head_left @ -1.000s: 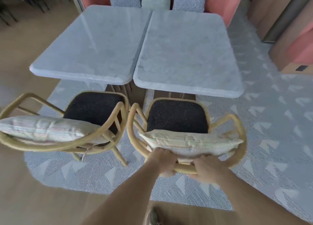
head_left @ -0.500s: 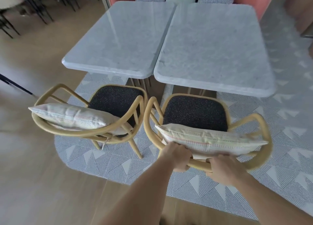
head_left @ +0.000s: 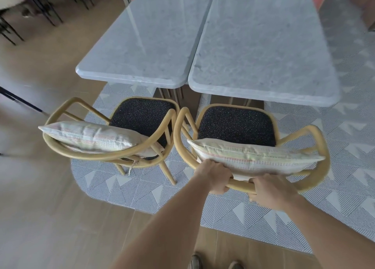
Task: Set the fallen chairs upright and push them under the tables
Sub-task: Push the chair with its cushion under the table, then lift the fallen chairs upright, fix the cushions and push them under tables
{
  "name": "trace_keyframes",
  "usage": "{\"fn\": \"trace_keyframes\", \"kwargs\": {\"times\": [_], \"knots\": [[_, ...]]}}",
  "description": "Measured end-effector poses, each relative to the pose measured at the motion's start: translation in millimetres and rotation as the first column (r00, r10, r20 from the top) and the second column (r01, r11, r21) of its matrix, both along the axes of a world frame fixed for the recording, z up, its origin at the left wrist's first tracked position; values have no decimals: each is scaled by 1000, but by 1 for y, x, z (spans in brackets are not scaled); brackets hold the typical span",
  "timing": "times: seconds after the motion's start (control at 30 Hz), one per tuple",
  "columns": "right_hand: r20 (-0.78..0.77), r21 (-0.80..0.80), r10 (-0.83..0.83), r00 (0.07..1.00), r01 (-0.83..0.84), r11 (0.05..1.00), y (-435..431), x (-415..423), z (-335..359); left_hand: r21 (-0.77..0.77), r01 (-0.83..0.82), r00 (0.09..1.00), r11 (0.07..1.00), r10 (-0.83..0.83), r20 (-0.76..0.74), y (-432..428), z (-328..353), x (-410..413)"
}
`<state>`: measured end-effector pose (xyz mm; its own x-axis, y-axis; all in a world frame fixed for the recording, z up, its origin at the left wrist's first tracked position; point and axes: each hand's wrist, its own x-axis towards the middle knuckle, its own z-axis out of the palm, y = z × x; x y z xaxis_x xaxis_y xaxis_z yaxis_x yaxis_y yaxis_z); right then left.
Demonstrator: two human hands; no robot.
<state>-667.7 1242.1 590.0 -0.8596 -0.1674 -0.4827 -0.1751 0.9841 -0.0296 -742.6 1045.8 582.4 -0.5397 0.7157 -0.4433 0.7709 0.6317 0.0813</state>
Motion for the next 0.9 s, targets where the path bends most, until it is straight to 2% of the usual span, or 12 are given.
{"fn": "trace_keyframes", "kwargs": {"times": [0.9], "knots": [[-3, 38, 8, 1000, -8, 999, 1, 12, -5, -30, 33, 999, 999, -34, -35, 0, -4, 12]]}}
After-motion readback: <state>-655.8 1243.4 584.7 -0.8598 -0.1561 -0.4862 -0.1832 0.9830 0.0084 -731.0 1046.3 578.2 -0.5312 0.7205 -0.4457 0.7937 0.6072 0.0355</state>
